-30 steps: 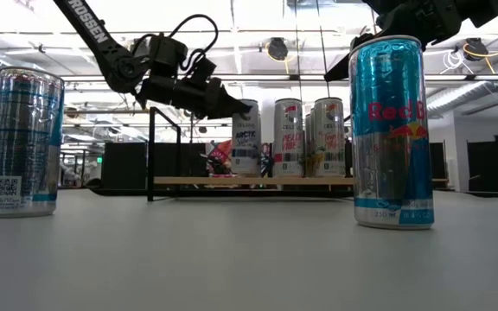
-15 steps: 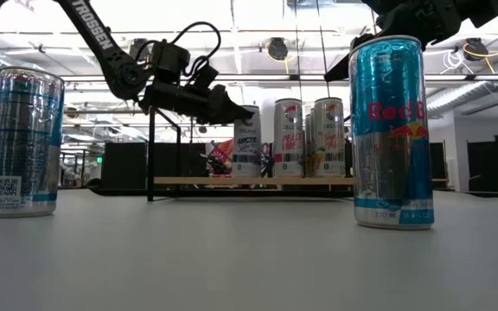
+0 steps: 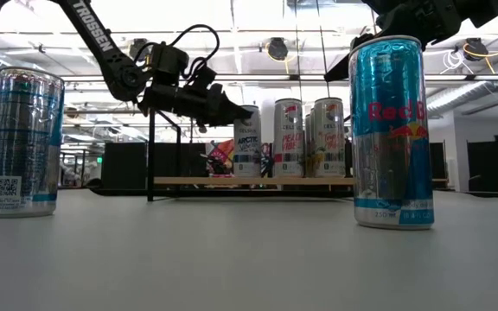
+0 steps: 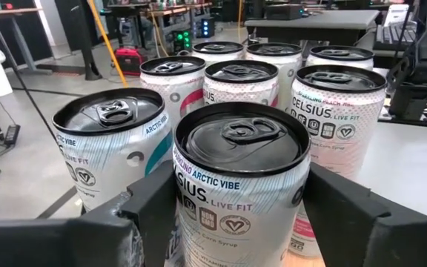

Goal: Place canned beverage on shelf
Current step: Put the top white blue soda can on the shelf aligned with the white blue soda can

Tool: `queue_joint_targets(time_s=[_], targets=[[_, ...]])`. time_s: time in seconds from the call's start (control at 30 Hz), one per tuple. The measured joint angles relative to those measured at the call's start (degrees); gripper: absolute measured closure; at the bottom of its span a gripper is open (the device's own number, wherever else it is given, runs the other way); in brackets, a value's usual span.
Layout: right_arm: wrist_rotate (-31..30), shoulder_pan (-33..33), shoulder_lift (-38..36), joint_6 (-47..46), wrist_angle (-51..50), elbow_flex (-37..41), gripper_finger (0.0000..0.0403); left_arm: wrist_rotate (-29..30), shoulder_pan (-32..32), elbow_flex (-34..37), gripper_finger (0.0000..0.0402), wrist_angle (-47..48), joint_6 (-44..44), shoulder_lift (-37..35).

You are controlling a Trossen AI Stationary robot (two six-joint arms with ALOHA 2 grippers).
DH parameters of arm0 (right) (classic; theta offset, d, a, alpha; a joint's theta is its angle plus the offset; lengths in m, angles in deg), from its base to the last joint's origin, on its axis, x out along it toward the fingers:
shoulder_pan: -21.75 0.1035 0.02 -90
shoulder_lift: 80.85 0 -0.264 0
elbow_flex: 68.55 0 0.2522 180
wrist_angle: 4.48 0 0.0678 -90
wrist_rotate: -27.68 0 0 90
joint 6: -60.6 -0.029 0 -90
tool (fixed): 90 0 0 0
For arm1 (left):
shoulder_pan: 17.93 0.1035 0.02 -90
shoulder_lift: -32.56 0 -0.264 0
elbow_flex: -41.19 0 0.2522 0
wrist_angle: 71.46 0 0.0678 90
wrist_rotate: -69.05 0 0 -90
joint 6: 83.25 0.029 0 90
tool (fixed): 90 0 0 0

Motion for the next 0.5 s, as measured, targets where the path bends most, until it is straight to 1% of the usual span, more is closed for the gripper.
queue_joint_targets(time_s=[0.33,0.5], targets=[[0.0,0.0,-0.01,-0.09,0.0,0.0,0.0108,1.42,0.02,0.11,0.0106,0.35,0.12,0.11],[0.0,-0.01,0.0,-0.93,0.0,0.0,0.0108,1.64,0.04,0.11,0.0092,0.17,0.29,0.11]])
